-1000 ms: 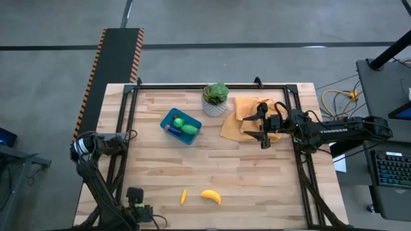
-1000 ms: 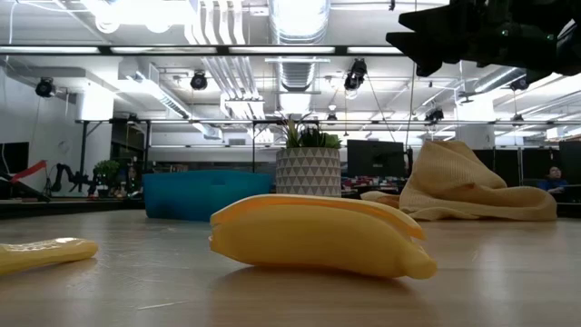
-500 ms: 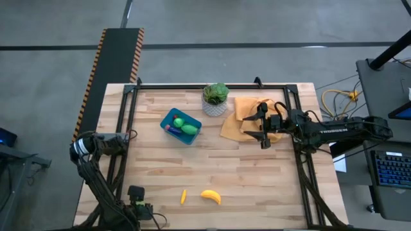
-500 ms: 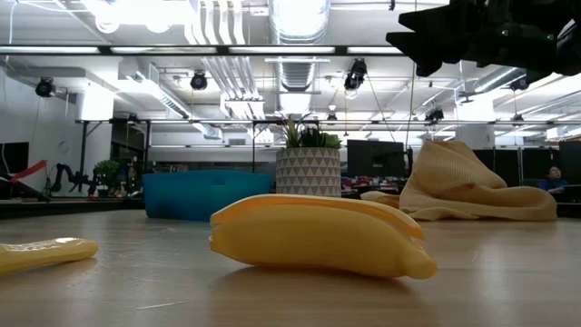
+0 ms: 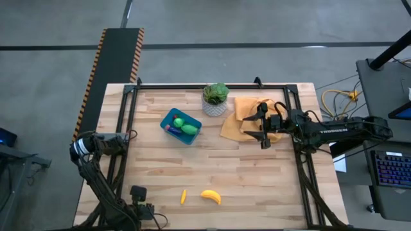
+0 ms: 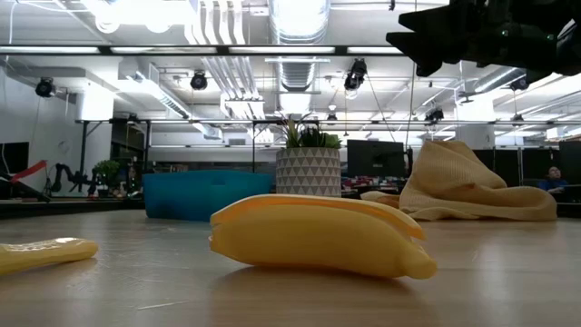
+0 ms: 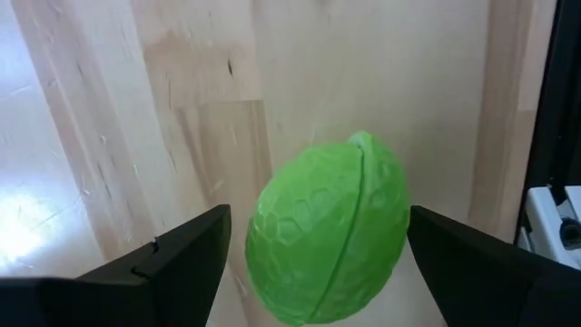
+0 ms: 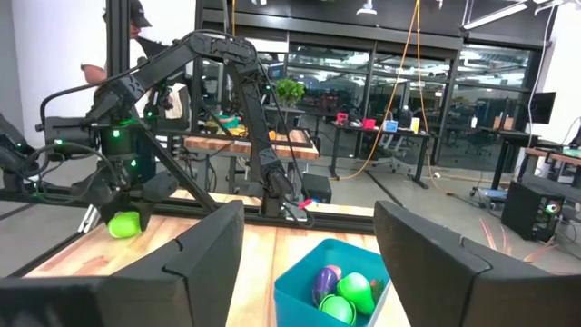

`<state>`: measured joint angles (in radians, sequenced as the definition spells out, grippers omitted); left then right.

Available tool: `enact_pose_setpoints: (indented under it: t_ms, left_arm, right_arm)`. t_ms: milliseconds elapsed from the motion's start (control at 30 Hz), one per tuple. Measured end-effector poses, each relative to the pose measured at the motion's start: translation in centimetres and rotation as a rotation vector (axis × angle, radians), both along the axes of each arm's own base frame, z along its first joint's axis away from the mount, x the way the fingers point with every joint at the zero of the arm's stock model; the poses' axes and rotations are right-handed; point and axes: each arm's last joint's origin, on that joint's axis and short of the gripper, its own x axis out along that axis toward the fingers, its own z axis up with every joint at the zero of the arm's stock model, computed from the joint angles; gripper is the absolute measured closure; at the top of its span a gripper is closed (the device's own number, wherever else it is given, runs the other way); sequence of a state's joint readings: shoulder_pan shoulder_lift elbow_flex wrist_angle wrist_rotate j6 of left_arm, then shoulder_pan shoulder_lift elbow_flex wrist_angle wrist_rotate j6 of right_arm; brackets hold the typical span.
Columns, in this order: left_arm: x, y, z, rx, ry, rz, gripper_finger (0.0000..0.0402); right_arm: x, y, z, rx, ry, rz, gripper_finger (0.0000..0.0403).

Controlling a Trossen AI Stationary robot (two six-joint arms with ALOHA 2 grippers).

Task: Pick and placing Produce into tupperware
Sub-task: Put the green melon into the blue bin

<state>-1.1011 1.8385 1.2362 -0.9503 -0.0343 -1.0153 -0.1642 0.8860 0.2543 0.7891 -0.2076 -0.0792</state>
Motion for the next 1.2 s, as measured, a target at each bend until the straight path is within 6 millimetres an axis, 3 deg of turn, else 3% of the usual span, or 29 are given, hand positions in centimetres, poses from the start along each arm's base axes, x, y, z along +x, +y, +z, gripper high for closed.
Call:
enact_pose_setpoints:
  t_ms: [367,933,1200]
  left_arm:
    - [0.03,0.01,-0.05,0.002,-0.011,-0.001,0.0089]
    - [0.08,-0.08,-0.05,-0.010,-0.019,-0.001,0.0191]
    - [0.10,-0.12,-0.04,-0.014,-0.021,0.000,0.0194]
  right_arm:
    - [0.00,0.00,0.00,0.000,0.000,0.000,0.0167]
    - [0.00,0.00,0.00,0.000,0.000,0.000,0.0165]
    - [0.00,0.00,0.00,0.000,0.000,0.000,0.0163]
